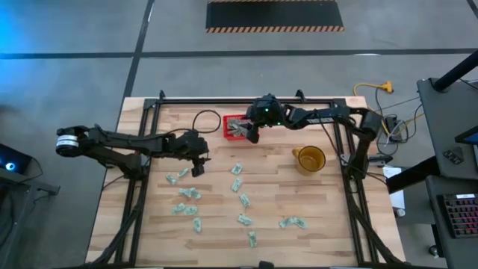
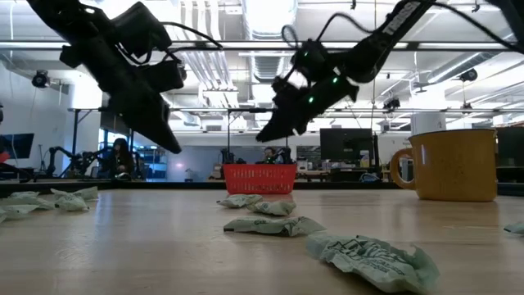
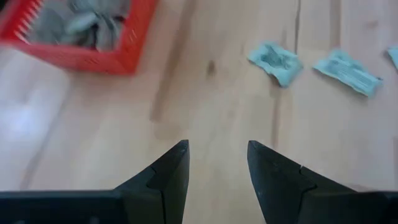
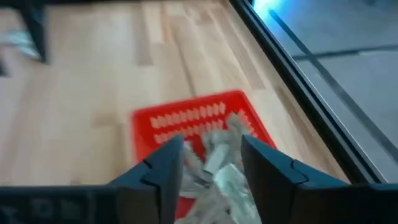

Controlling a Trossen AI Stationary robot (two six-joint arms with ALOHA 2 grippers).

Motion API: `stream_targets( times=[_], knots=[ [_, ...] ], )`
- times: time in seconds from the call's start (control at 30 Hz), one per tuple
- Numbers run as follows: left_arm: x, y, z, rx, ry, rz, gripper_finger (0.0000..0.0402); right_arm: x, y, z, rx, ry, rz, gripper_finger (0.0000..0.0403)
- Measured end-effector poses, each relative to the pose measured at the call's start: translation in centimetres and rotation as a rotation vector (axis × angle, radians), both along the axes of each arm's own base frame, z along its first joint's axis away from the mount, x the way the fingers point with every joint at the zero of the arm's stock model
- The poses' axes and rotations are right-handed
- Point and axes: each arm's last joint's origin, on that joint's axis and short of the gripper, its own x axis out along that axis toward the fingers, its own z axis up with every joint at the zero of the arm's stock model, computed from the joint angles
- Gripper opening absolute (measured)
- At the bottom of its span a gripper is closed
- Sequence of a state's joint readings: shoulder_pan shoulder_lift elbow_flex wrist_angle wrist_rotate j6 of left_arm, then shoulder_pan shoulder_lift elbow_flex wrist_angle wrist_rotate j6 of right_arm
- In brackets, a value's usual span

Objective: Pick and place Stevia / Truvia into bins
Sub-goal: Put the white stevia packet into the red bin

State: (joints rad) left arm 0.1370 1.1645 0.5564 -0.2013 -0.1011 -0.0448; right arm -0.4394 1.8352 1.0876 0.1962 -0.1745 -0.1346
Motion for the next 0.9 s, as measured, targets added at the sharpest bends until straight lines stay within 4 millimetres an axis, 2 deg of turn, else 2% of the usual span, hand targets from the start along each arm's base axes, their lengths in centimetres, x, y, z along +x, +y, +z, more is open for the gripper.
stream_targets(
  times=[0.27,0.37,0.53,0.73,0.9],
  knots=[
    [-1.9,-1.2,-1.4,-0.177,0.206,0.184,0.0146,-2.6,3.9,3.1,-0.021,0.071,0.154,0.0151],
    [-2.3,-1.6,-1.6,-0.195,0.238,0.253,0.0146,-3.8,5.7,3.8,-0.040,0.095,0.211,0.0145],
    [-2.3,-2.1,-1.6,-0.194,0.237,0.258,0.0146,-5.8,8.8,5.0,-0.067,0.058,0.326,0.0136],
    [-2.6,-2.5,-1.8,-0.199,0.261,0.316,0.0146,-8.6,12.0,5.3,-0.077,0.026,0.413,0.0128],
    [-3.0,-2.9,-2.0,-0.188,0.289,0.356,0.0146,-11.0,14.0,4.4,-0.074,0.024,0.475,0.0127]
  ],
)
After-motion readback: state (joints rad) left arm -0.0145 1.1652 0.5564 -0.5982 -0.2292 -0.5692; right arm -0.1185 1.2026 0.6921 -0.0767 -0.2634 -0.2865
